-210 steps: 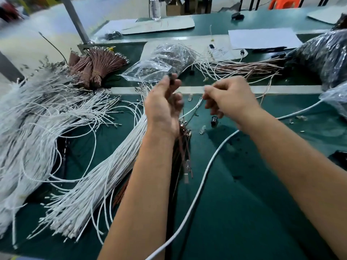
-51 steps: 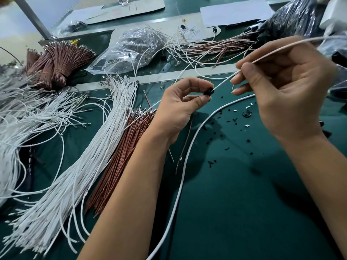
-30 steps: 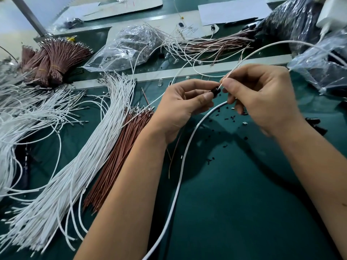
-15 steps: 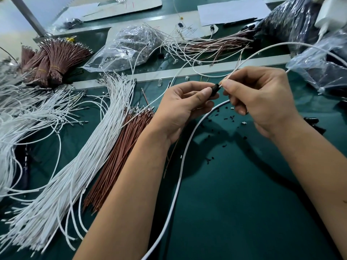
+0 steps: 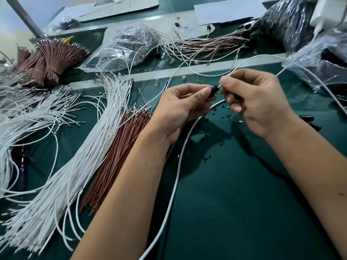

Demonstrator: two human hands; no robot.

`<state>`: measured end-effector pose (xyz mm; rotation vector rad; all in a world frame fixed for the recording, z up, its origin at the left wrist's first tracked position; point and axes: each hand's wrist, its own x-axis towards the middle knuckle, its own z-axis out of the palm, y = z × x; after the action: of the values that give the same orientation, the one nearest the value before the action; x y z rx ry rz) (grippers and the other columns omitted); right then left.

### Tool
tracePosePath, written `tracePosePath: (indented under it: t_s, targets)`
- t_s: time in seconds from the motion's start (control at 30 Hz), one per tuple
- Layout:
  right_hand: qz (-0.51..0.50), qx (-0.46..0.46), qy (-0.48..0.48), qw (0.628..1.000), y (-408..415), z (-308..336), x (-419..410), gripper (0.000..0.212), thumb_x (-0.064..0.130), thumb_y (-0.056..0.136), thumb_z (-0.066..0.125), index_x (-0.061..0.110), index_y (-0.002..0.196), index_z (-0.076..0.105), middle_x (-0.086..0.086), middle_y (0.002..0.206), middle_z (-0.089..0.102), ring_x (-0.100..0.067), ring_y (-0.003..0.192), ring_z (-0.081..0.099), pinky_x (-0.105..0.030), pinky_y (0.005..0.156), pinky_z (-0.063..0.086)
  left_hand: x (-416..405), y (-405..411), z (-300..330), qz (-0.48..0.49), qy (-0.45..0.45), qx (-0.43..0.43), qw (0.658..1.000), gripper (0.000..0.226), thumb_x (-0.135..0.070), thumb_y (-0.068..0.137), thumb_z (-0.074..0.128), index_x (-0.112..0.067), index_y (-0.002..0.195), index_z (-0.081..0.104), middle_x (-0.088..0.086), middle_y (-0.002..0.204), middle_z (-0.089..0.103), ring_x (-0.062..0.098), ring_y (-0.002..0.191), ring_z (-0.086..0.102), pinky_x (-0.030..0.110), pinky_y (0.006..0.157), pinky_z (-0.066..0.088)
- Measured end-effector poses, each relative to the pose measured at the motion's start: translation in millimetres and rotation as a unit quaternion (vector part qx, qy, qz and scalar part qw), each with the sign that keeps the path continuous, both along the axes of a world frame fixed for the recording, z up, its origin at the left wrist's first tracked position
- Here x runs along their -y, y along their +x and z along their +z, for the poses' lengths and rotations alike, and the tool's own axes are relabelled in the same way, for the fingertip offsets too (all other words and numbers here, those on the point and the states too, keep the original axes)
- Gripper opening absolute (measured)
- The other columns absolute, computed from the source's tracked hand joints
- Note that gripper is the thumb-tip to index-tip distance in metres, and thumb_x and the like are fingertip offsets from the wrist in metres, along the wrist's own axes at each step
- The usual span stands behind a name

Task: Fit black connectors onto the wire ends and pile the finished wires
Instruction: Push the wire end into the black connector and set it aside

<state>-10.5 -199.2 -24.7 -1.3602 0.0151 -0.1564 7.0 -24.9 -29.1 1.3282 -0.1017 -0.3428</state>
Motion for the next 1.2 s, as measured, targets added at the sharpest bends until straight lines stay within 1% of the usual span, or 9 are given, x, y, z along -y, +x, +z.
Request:
tracePosePath:
  t_s: [0.07, 0.13, 0.2, 0.3, 0.43, 0.53, 0.8, 0.93, 1.2]
  targets:
    - [0.021, -0.016, 0.042, 0.999, -0.1, 1.2, 0.4, 0.015, 0.005, 0.090, 0.071, 0.009, 0.078, 0.065, -0.005, 0.067, 0.064, -0.011, 0.052, 0.049, -0.016, 0.041, 0.034, -0.1, -0.2, 0.6, 0.008, -0.008, -0.005, 1.000, 0.008, -0.006, 0.094, 0.067, -0.008, 0.093, 0.074, 0.008, 0.084, 0.076, 0.009, 0.063, 0.065, 0.026, 0.073, 0.061]
    - [0.042, -0.020, 0.081, 0.996, -0.5, 1.9, 1.0, 0.010, 0.011, 0.083, 0.074, 0.008, 0.080, 0.065, -0.005, 0.069, 0.064, -0.010, 0.054, 0.049, -0.015, 0.041, 0.034, 0.8, -0.6, 1.1, 0.007, -0.018, -0.010, 1.000, 0.008, -0.007, 0.094, 0.067, -0.009, 0.092, 0.074, 0.007, 0.084, 0.076, 0.009, 0.063, 0.066, 0.025, 0.072, 0.061]
    - [0.048, -0.016, 0.096, 0.994, -0.4, 1.5, 0.6, 0.013, 0.015, 0.079, 0.075, 0.007, 0.082, 0.065, -0.005, 0.070, 0.064, -0.009, 0.055, 0.048, -0.014, 0.041, 0.034, 2.5, -1.6, 1.3, 0.002, -0.026, -0.012, 1.000, 0.011, -0.007, 0.094, 0.066, -0.010, 0.089, 0.075, 0.007, 0.083, 0.076, 0.008, 0.062, 0.066, 0.026, 0.072, 0.061]
    - [0.030, -0.006, 0.088, 0.996, 0.0, -0.9, -1.4, 0.010, 0.012, 0.083, 0.074, 0.007, 0.082, 0.066, -0.005, 0.070, 0.063, -0.009, 0.054, 0.047, -0.014, 0.041, 0.034, 3.9, -2.7, 1.3, 0.004, -0.040, -0.020, 0.999, 0.013, -0.007, 0.094, 0.066, -0.011, 0.087, 0.075, 0.007, 0.083, 0.076, 0.008, 0.062, 0.066, 0.026, 0.072, 0.061]
    - [0.007, -0.001, 0.071, 0.997, -0.5, -3.7, -6.2, 0.010, 0.004, 0.093, 0.070, 0.006, 0.083, 0.066, -0.005, 0.069, 0.064, -0.009, 0.053, 0.048, -0.015, 0.041, 0.035, 2.1, -1.6, 1.2, 0.023, -0.038, -0.025, 0.999, 0.008, -0.007, 0.093, 0.068, -0.009, 0.089, 0.074, 0.007, 0.082, 0.076, 0.008, 0.062, 0.067, 0.025, 0.070, 0.061]
    - [0.002, -0.001, 0.080, 0.997, -2.3, -2.7, -8.8, 0.010, 0.004, 0.094, 0.069, 0.005, 0.084, 0.066, -0.005, 0.069, 0.064, -0.009, 0.053, 0.048, -0.015, 0.042, 0.037, 2.7, -1.9, 1.0, 0.024, -0.033, -0.026, 0.999, 0.006, -0.007, 0.093, 0.068, -0.007, 0.092, 0.074, 0.008, 0.083, 0.076, 0.009, 0.063, 0.067, 0.025, 0.069, 0.061]
    - [-0.003, -0.020, 0.119, 0.993, -4.8, 3.0, -9.8, 0.012, 0.005, 0.097, 0.064, 0.004, 0.084, 0.065, -0.003, 0.068, 0.062, -0.006, 0.054, 0.047, -0.014, 0.043, 0.036, 6.9, -3.7, 1.1, -0.002, -0.058, -0.025, 0.998, 0.010, -0.006, 0.093, 0.066, -0.009, 0.088, 0.074, 0.009, 0.084, 0.076, 0.009, 0.063, 0.067, 0.027, 0.072, 0.061]
    - [-0.026, -0.012, 0.152, 0.988, -3.7, 5.8, -3.0, 0.013, 0.006, 0.097, 0.065, 0.006, 0.084, 0.064, -0.004, 0.072, 0.062, -0.007, 0.056, 0.048, -0.014, 0.043, 0.035, 6.0, -3.6, 1.3, -0.003, -0.061, -0.026, 0.998, 0.009, -0.005, 0.093, 0.066, -0.007, 0.088, 0.074, 0.010, 0.085, 0.076, 0.009, 0.063, 0.068, 0.028, 0.073, 0.061]
    - [-0.036, 0.007, 0.108, 0.993, -3.8, 5.5, -4.1, 0.012, 0.006, 0.096, 0.067, 0.005, 0.084, 0.065, -0.005, 0.070, 0.063, -0.009, 0.055, 0.048, -0.015, 0.043, 0.036, 4.9, -4.6, 3.4, -0.003, -0.065, -0.030, 0.997, 0.012, -0.004, 0.092, 0.067, -0.009, 0.087, 0.076, 0.011, 0.087, 0.077, 0.011, 0.065, 0.069, 0.030, 0.077, 0.061]
